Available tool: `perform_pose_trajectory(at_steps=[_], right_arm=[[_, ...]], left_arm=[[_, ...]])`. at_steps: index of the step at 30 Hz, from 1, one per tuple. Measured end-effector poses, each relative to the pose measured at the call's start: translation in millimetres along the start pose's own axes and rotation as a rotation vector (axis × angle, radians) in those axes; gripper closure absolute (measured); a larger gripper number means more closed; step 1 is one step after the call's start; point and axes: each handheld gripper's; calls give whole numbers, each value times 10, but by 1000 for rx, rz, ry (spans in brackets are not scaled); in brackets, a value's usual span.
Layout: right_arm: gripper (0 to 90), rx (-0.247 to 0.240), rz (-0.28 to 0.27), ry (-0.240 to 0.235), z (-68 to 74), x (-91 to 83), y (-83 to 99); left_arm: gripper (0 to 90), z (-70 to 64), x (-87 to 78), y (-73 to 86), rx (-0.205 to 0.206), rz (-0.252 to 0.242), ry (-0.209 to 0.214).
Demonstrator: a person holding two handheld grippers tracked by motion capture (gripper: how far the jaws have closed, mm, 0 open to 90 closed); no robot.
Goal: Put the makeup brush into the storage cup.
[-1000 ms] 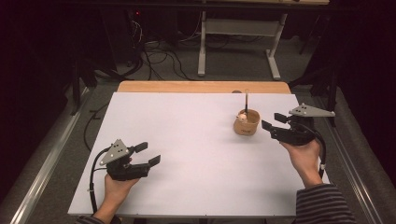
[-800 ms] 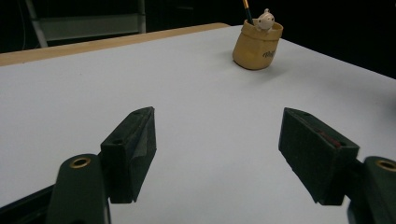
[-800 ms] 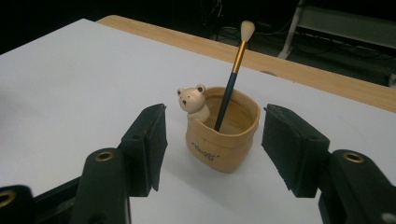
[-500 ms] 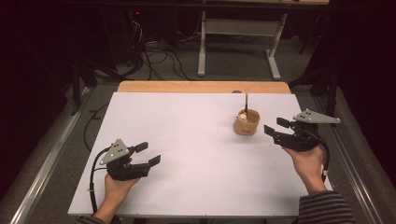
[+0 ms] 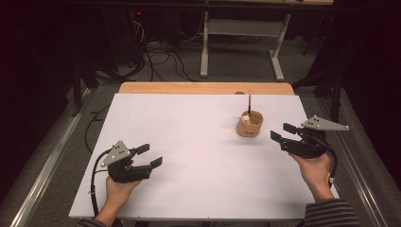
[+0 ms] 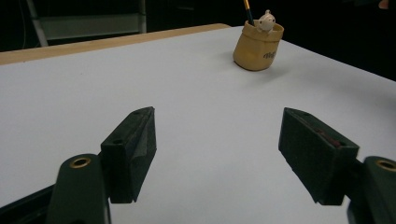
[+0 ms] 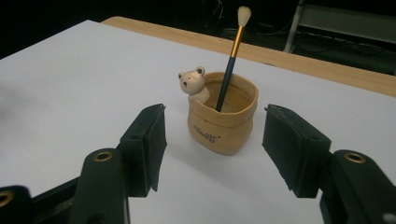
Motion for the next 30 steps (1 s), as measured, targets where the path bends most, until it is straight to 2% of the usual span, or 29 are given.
perform_pose_trajectory(at_steps=[20, 30], right_arm=[[415, 12, -28, -44, 85, -117, 113], [417, 10, -42, -81, 191, -153, 174]], left_arm=[[282, 0, 1, 0, 1, 2, -1], [282, -3, 1, 1, 3, 3, 0]])
Point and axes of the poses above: each handheld gripper's, and its own axes: x roughly forward along the jaws, y roughly out of its underside, z roughly to its left, and after that the axes turned 5 degrees about y, right-handed
